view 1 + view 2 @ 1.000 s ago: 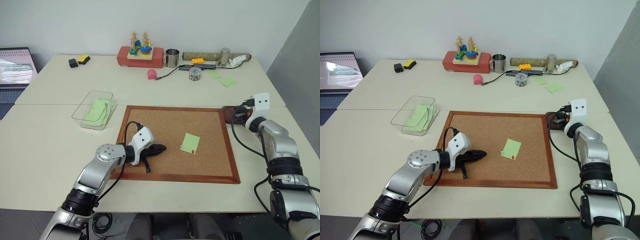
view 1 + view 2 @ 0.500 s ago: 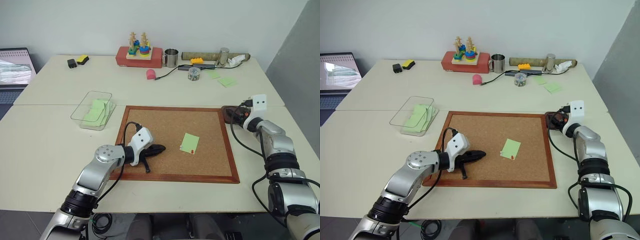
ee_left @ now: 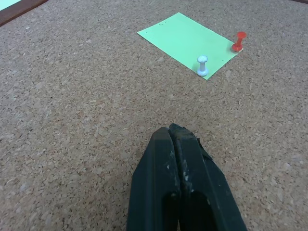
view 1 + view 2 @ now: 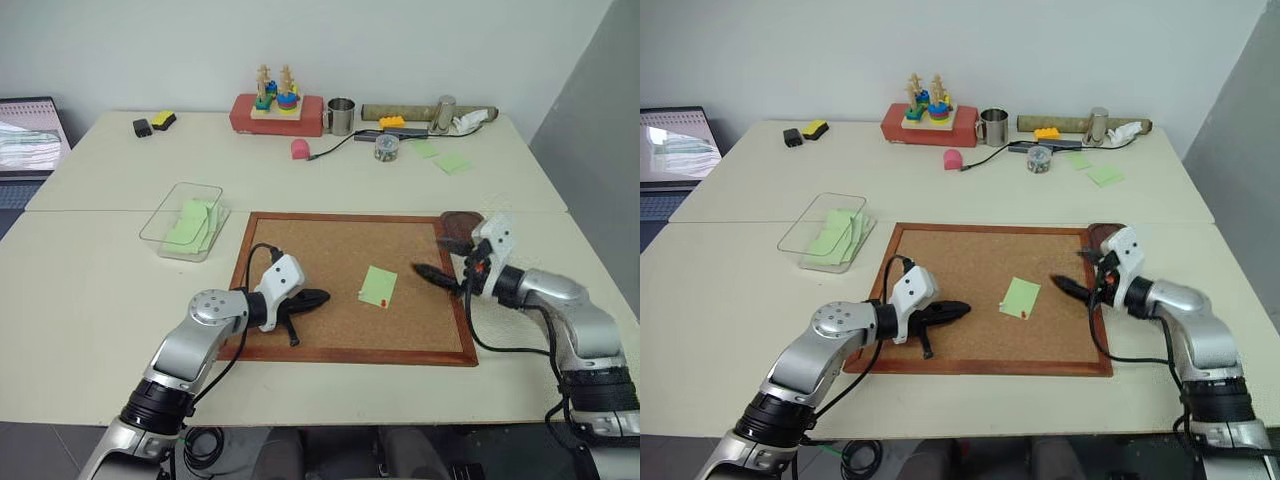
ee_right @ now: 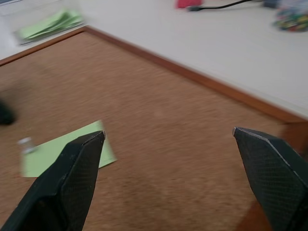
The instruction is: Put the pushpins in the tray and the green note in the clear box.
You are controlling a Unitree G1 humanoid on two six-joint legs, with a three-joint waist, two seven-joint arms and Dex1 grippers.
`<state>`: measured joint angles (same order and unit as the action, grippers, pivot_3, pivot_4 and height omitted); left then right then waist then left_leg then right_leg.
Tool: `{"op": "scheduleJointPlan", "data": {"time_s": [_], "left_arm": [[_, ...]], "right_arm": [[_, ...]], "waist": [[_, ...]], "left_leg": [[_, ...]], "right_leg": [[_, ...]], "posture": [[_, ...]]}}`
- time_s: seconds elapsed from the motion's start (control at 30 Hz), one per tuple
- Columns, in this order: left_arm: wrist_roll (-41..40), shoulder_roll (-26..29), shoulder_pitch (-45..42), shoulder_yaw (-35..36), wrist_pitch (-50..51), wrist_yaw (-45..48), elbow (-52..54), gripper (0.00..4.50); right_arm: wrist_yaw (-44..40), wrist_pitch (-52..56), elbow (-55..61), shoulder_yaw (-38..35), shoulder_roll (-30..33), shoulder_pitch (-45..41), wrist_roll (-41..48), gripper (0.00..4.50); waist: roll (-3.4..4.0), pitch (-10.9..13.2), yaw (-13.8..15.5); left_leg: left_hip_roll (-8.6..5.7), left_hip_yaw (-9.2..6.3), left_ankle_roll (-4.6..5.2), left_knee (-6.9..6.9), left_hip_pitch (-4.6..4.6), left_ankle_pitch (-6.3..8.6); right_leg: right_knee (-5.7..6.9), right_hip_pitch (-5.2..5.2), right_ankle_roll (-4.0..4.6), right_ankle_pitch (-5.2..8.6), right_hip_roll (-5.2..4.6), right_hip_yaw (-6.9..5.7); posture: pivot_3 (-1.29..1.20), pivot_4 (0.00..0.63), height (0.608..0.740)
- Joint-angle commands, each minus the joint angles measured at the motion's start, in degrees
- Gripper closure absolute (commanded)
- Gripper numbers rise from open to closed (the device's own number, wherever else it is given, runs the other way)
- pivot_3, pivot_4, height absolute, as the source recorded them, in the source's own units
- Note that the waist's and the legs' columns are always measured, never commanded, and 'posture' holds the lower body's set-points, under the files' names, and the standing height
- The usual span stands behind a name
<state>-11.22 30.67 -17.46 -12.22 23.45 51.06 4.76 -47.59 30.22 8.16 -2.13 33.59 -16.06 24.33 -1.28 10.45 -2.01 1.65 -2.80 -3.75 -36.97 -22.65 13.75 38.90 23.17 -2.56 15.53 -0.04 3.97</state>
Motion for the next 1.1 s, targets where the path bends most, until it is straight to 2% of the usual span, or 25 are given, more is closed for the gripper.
{"op": "scheduleJointPlan", "data": {"time_s": [0.03, 0.37, 0.67, 0.77, 0.9, 1.1], "left_arm": [[0.9, 0.8, 1.0, -1.6, 1.0, 1.0, -0.6, 4.50], [1.2, 0.7, 0.5, -1.9, 0.8, 1.4, -0.8, 4.50], [1.3, 0.7, 0.6, -2.0, 1.0, 1.6, -0.4, 4.50], [1.3, 0.6, 0.6, -1.9, 1.0, 1.5, -0.3, 4.50], [1.2, 0.8, 1.0, -1.6, 1.3, 1.3, 0.1, 4.50], [1.1, 0.8, 1.6, -1.4, 1.5, 1.0, 0.6, 4.50]], "right_arm": [[0.3, 1.6, 8.5, 1.3, -0.8, 3.6, 2.3, 0.02], [3.4, -3.2, 8.8, 7.6, -4.4, 8.6, -2.7, 0.02], [4.4, -7.0, 6.6, 10.6, -8.7, 7.9, -5.4, 0.02], [4.3, -7.8, 5.3, 11.1, -9.6, 7.4, -5.8, 0.49], [3.9, -8.3, 4.6, 11.4, -9.7, 7.5, -6.0, 1.41], [3.6, -9.1, 3.4, 11.6, -9.4, 7.4, -7.0, 2.54]], "waist": [[-0.02, 0.0, 0.0], [-0.02, 0.0, 0.1], [-0.02, 0.0, 0.1], [-0.02, 0.0, 0.1], [-0.02, 0.0, 0.1], [-0.02, 0.0, 0.1]], "left_leg": [[0.00, -0.01, 0.00, 0.00, -0.01, 0.00], [0.00, 0.00, 0.00, 0.01, -0.01, 0.00], [0.00, -0.01, 0.00, 0.01, -0.01, 0.00], [0.00, 0.00, 0.00, 0.01, -0.01, 0.00], [0.00, -0.01, 0.00, 0.01, -0.01, 0.00], [0.00, -0.01, 0.00, 0.01, -0.01, 0.00]], "right_leg": [[-0.01, 0.00, 0.00, 0.00, 0.01, -0.01], [-0.02, 0.01, 0.00, 0.00, 0.01, -0.01], [-0.03, 0.02, 0.00, 0.01, 0.01, -0.03], [-0.03, 0.02, 0.00, 0.01, 0.01, -0.01], [-0.03, 0.02, 0.00, 0.01, 0.01, -0.02], [-0.03, 0.02, 0.00, 0.01, 0.01, -0.02]], "posture": [[0.00, 0.150, 0.740], [0.00, 0.150, 0.740], [0.00, 0.150, 0.740], [0.00, 0.150, 0.740], [0.00, 0.150, 0.740], [0.00, 0.150, 0.740]]}}
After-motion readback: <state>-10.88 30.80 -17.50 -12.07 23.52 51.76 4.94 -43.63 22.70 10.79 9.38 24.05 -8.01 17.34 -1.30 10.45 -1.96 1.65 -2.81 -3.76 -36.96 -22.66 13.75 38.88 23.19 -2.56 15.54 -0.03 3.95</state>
